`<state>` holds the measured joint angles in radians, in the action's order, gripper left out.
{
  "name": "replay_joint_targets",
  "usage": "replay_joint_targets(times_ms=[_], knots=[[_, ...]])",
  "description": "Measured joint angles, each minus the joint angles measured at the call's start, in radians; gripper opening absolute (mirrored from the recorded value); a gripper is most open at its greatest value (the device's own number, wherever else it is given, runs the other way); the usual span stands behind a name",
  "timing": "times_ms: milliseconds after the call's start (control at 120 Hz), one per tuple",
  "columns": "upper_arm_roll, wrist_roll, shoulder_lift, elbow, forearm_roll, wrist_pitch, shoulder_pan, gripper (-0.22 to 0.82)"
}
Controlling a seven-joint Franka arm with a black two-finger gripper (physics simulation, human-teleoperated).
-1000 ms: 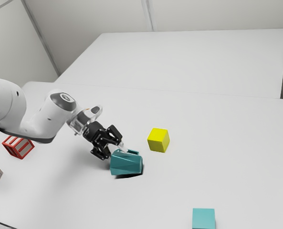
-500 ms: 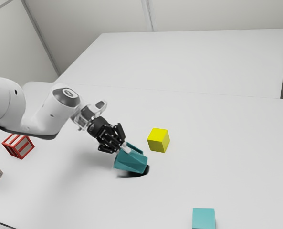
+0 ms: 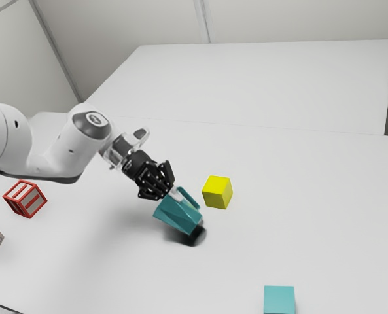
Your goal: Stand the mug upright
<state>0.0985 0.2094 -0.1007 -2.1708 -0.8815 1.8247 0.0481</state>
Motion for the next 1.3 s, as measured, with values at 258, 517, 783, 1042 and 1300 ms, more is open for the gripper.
replay_joint_targets(times_ms=[258,517,783,1042,1300], knots=[[-0.037,-0.020,0.135,-0.005,0.377,0.135,0.003,-0.18],[-0.095,-0.039,0.122,-0.010,0.807,0.308,0.030,-0.18],[-0.110,-0.087,0.079,-0.012,0.919,0.375,0.129,-0.18],[-0.116,-0.172,0.049,-0.013,0.995,0.400,0.173,-0.18],[-0.124,-0.234,0.009,-0.007,1.005,0.423,0.128,-0.18]])
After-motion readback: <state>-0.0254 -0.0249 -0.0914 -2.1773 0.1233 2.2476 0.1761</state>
